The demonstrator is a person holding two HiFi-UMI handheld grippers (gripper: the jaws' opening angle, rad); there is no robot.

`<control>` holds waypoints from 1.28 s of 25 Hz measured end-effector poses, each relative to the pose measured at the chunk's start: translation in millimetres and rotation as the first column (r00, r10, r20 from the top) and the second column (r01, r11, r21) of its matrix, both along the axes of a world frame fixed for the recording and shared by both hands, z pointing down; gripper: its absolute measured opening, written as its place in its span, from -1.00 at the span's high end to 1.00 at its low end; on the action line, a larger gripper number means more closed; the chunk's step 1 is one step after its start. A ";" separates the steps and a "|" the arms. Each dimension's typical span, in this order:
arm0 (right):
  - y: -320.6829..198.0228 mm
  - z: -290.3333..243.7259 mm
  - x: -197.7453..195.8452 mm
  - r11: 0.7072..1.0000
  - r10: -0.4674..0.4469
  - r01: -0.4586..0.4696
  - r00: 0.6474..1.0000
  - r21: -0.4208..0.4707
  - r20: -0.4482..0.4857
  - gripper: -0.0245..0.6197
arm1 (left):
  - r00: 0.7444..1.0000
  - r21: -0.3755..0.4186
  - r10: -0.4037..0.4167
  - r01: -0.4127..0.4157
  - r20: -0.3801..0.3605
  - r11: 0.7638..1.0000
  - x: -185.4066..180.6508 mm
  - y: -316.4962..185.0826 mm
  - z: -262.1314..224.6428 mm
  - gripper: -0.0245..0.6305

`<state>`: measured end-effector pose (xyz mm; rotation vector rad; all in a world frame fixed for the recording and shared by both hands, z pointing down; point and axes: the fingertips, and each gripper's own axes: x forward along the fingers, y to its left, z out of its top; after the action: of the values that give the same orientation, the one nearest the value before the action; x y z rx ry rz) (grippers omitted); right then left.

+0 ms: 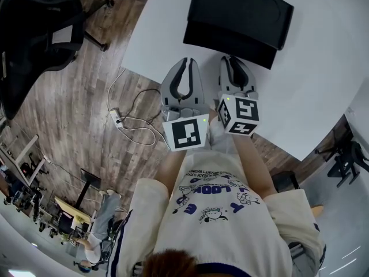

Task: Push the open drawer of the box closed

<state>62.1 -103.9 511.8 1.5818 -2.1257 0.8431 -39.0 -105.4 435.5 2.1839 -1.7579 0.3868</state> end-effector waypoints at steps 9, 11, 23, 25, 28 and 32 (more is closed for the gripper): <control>-22.6 0.5 7.7 1.000 0.005 -0.004 1.000 0.009 -0.007 0.67 | 1.000 -0.006 0.008 -0.008 -0.003 1.000 8.4 -21.6 5.3 0.80; -29.6 0.2 7.6 1.000 0.005 -0.004 1.000 0.024 -0.012 0.67 | 1.000 -0.011 0.007 -0.007 -0.008 1.000 8.6 -26.2 7.3 0.80; -52.5 -0.5 12.6 0.999 0.003 -0.002 1.000 0.046 -0.022 0.67 | 1.000 -0.021 0.001 -0.001 -0.011 1.000 10.0 -46.2 12.4 0.80; -54.2 -1.0 13.1 0.999 0.006 -0.005 1.000 0.047 -0.022 0.67 | 1.000 -0.018 0.003 -0.003 -0.008 1.000 10.2 -47.8 12.1 0.80; -54.9 -0.7 12.3 0.999 0.007 -0.006 1.000 0.051 -0.022 0.67 | 1.000 -0.020 0.000 0.000 -0.008 1.000 9.0 -49.0 12.9 0.80; -56.2 -1.6 12.8 0.998 -0.008 0.009 1.000 0.060 -0.020 0.66 | 1.000 -0.017 -0.006 0.006 -0.013 1.000 11.0 -50.8 11.6 0.80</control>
<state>74.9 -160.1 510.3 1.6031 -2.1614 0.7638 -28.0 -156.2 447.1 2.1639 -1.7472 0.3840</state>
